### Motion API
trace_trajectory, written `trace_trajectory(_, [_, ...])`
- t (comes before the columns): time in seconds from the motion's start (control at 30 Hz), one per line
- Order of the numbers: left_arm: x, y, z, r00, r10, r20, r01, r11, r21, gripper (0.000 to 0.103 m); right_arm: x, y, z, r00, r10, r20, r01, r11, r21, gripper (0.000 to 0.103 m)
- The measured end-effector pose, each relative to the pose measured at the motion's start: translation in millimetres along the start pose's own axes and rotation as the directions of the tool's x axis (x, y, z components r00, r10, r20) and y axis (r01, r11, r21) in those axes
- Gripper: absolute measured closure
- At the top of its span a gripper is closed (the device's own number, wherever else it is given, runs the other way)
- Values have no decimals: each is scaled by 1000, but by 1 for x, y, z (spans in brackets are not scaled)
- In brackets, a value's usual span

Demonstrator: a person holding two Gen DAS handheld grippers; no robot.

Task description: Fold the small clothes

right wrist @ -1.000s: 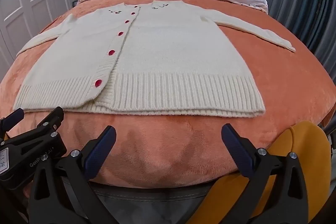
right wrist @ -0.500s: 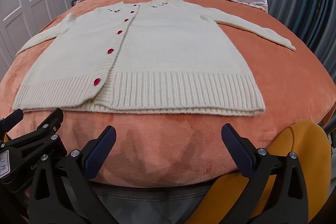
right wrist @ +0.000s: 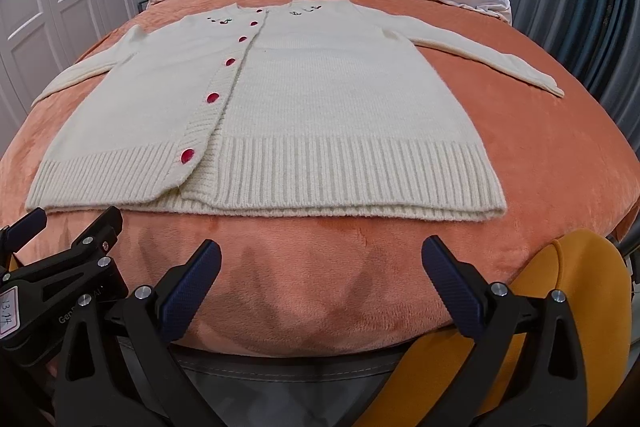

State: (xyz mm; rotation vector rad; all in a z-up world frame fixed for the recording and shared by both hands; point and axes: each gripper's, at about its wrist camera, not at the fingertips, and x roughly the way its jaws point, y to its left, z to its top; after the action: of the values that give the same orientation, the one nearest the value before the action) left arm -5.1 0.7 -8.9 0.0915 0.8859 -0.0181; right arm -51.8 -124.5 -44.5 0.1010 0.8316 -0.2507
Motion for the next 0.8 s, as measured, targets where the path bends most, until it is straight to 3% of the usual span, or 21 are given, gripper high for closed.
trace_trajectory(0.8, [2,-1,0,1000,-3,0,3,1000,2,5,1,1,-1,1000,0,-3,0,1000,0,5])
